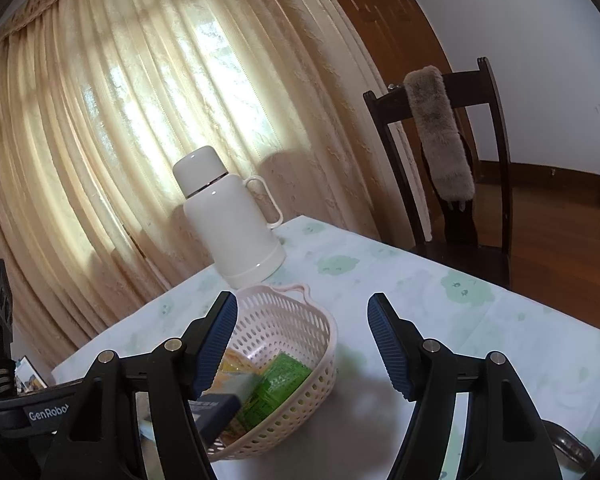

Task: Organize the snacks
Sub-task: 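Carry the cracker pack into the basket and open the left gripper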

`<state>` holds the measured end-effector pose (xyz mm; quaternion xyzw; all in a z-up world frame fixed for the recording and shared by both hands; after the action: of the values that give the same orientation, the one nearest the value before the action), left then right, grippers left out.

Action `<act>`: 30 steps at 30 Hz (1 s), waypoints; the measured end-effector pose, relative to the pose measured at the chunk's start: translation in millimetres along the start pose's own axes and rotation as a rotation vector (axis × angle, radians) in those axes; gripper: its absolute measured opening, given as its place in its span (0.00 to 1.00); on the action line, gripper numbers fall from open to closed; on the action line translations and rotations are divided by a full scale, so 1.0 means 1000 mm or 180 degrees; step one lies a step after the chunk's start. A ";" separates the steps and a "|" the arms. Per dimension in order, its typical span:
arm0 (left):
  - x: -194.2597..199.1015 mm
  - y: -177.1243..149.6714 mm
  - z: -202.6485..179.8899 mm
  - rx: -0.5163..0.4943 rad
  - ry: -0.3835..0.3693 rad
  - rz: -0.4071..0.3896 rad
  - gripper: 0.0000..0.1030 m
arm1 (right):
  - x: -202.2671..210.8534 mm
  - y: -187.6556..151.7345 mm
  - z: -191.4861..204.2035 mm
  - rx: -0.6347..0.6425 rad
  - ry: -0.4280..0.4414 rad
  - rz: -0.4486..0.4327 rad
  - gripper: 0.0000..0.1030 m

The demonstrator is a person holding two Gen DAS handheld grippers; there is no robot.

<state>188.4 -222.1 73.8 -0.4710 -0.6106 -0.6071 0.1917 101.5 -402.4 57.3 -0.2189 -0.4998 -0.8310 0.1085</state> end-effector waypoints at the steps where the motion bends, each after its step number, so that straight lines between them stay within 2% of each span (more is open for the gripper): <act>1: 0.001 -0.001 0.003 0.0017 0.0026 -0.0004 0.65 | -0.001 0.000 0.000 0.0007 0.0012 0.0011 0.67; 7: 0.005 -0.007 0.015 0.0066 0.0090 -0.0004 0.70 | -0.002 -0.003 0.006 0.0082 0.0051 0.0043 0.67; 11: 0.007 -0.014 0.016 0.0070 0.0039 0.0034 0.71 | -0.001 -0.005 0.009 0.0120 0.0103 0.0039 0.69; 22: 0.013 -0.036 -0.030 -0.0534 -0.0195 0.0090 0.74 | -0.001 -0.004 0.003 0.0028 0.0074 0.0022 0.70; 24: 0.012 -0.038 -0.038 -0.0662 -0.0154 0.0060 0.75 | 0.000 -0.004 0.003 0.0033 0.0078 0.0020 0.70; 26: 0.007 -0.038 -0.042 -0.0718 -0.0015 0.0041 0.75 | 0.000 -0.004 0.003 0.0036 0.0081 0.0019 0.70; 27: 0.002 -0.037 -0.041 -0.0707 0.0062 0.0047 0.77 | 0.000 -0.004 0.003 0.0034 0.0081 0.0019 0.70; 30: -0.011 -0.032 -0.033 -0.0578 0.0049 0.0150 0.78 | -0.001 -0.004 0.003 0.0036 0.0081 0.0022 0.70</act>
<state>156.8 -250.2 53.4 -0.4960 -0.5404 -0.6588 0.1671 101.2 -398.1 55.0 -0.2094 -0.5024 -0.8305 0.1189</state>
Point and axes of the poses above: each gripper's, at about its wrist camera, not at the fingertips, and x roughly against the way its jaws point, z to its left, y to its top, the point moved 3 cm from there along -x, roughly the way its jaws point, and after that the axes turned 8 degrees about z, right-handed, at the moved point
